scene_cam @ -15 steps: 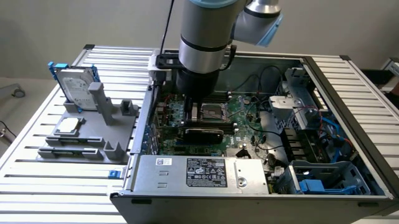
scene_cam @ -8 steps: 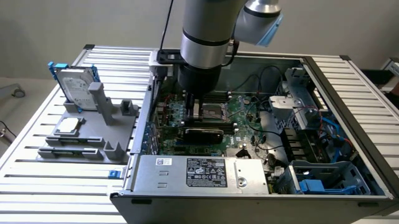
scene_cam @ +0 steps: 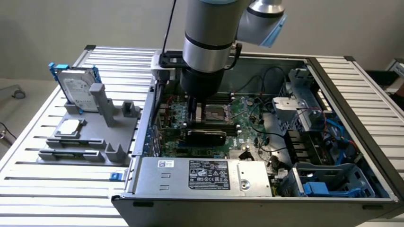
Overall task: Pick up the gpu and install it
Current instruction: 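Insert the gpu into the slot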
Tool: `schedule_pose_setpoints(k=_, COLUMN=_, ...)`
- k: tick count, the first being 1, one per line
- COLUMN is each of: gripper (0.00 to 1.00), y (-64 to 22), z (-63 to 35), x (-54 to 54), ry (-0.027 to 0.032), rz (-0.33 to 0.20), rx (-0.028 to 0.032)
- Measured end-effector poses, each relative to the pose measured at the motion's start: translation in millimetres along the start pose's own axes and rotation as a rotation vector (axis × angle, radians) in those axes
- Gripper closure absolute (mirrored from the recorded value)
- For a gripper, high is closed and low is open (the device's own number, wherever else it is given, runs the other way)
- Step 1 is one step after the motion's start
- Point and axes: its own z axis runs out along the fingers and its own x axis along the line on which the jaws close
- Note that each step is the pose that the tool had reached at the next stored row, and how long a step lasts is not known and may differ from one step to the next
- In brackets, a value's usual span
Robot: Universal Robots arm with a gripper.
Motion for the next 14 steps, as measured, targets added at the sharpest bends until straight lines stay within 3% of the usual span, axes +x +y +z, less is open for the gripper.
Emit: schedule_pose_setpoints(k=14, gripper=0.87, y=-0.4, z=4.6, x=0.5, ry=0.0024, rz=0.003, rx=-0.0001)
